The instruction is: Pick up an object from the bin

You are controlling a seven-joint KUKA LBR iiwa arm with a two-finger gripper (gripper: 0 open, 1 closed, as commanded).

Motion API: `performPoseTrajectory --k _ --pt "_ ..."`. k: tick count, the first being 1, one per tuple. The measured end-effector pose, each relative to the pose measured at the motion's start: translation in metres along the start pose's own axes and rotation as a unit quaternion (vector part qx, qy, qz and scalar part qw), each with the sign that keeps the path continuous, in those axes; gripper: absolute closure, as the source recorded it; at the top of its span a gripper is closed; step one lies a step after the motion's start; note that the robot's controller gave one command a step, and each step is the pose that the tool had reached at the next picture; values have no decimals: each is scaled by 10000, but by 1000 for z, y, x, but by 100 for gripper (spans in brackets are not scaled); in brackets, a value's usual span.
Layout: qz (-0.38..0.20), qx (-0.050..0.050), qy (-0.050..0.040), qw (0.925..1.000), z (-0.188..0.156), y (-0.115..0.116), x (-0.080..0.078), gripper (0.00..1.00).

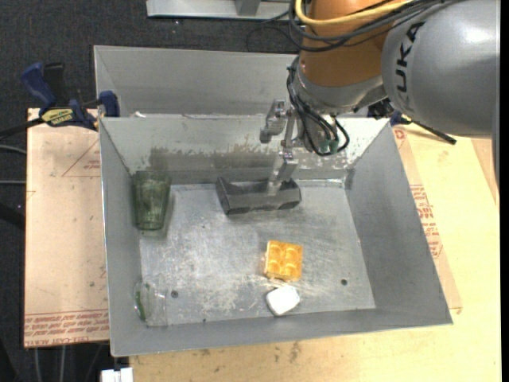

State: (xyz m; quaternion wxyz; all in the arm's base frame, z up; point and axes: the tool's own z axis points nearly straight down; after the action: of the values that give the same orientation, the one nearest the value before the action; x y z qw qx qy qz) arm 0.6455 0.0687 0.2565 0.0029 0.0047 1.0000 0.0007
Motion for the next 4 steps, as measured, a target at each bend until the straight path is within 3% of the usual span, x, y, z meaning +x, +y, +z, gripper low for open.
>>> performPoseTrajectory --k 1,2,3,4 --pt "1 0 11 10000 1 0 0 0" --pt "116 -4 -12 9999 54 3 -2 0" --pt "964 2 26 9953 102 -9 8 0" --pt "917 -10 -3 9958 180 -7 -3 100"
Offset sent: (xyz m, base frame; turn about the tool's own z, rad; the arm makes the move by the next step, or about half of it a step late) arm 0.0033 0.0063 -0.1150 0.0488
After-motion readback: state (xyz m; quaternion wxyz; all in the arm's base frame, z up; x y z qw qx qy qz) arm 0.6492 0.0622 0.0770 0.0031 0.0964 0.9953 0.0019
